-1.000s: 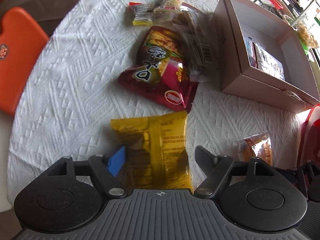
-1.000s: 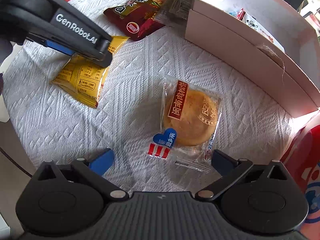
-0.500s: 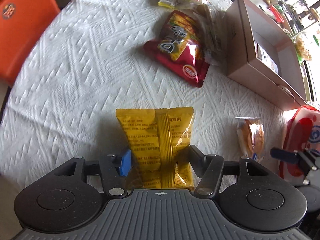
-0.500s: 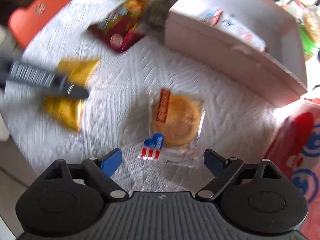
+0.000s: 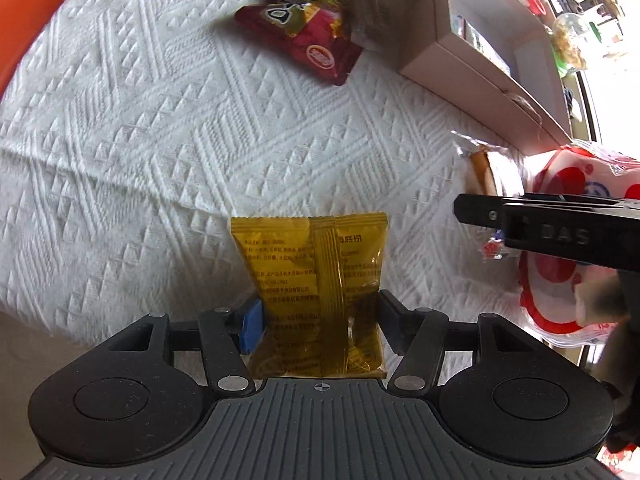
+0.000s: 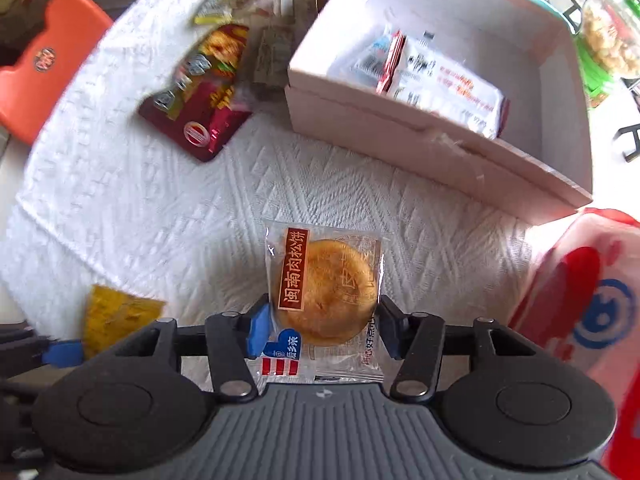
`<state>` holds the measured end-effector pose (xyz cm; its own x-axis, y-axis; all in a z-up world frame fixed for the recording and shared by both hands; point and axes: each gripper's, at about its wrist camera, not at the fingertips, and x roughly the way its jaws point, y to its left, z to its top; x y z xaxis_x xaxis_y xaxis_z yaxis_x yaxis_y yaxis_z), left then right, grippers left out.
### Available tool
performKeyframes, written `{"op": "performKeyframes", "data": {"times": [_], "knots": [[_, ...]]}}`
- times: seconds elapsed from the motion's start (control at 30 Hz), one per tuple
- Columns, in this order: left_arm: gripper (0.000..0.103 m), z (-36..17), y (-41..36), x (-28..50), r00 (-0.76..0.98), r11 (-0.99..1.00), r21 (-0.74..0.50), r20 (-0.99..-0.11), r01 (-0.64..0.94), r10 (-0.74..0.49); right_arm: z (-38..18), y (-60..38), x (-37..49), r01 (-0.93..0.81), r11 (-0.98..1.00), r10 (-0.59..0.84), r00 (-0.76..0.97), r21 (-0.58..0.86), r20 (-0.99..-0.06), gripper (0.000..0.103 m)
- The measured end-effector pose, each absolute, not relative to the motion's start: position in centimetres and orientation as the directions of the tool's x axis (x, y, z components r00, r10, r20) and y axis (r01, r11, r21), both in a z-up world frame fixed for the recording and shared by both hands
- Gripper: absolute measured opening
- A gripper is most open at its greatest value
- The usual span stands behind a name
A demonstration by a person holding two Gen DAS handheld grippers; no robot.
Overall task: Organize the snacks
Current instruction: 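Grasp round wrapped pastry with right tool while left tool holds yellow bag, then carry yellow bag and pastry into the pink box and release both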
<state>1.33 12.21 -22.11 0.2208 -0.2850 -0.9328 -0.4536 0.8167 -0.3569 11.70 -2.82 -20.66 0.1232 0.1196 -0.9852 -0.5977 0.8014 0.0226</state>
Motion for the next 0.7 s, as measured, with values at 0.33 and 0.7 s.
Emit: {"op": "performKeyframes", "data": {"times": [0.33, 0.7], "knots": [[0.064, -18.7, 7.2, 7.4, 0.328, 0.804, -0.502, -0.854, -0.318, -0.403, -9.8, -8.1, 15.3, -0.551, 0.833, 0.215, 0.227, 0.057, -0.95, 0.054], [0.061, -15.1, 7.0, 23.8, 0.573, 0.894, -0.383, -0.797, -0.233, -0.191, -2.7, -11.0, 24.7, -0.479, 0.878, 0.266, 0.487, 0.0, -0.832, 0.054]]}}
